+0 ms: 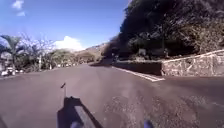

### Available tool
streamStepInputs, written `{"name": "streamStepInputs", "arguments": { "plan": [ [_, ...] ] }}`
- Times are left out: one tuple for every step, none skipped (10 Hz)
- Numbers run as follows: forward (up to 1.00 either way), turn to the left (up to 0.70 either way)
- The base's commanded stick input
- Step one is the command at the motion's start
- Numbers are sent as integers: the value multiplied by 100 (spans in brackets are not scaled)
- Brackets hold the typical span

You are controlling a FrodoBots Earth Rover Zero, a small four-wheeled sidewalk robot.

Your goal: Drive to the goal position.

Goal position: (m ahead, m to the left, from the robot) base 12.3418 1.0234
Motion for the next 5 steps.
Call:
{"name": "streamStepInputs", "arguments": {
  "plan": [
    [70, 0],
    [70, 0],
    [70, 0],
    [70, 0],
    [70, 0]
  ]
}}
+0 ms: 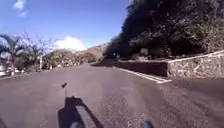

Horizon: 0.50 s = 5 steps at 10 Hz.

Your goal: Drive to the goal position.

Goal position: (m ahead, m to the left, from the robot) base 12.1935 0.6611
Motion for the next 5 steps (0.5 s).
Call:
{"name": "streamStepInputs", "arguments": {
  "plan": [
    [70, 0],
    [70, 0],
    [70, 0],
    [70, 0],
    [70, 0]
  ]
}}
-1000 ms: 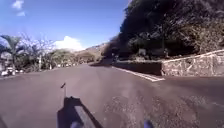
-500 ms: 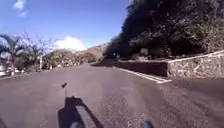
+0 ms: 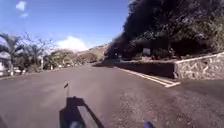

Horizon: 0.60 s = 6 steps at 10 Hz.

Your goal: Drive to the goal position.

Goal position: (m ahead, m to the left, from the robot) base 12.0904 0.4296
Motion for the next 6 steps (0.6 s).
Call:
{"name": "streamStepInputs", "arguments": {
  "plan": [
    [70, 0],
    [70, 0],
    [70, 0],
    [70, 0],
    [70, 0],
    [70, 0]
  ]
}}
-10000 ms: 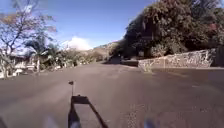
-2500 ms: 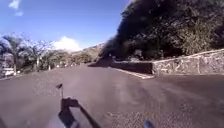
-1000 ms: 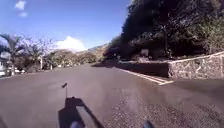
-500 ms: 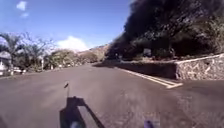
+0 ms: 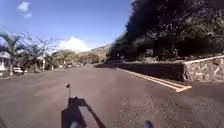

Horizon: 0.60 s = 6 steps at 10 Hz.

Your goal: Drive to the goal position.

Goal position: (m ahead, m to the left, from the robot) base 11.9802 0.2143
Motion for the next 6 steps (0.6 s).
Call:
{"name": "streamStepInputs", "arguments": {
  "plan": [
    [70, 0],
    [70, 0],
    [70, 0],
    [70, 0],
    [70, 0],
    [70, 0]
  ]
}}
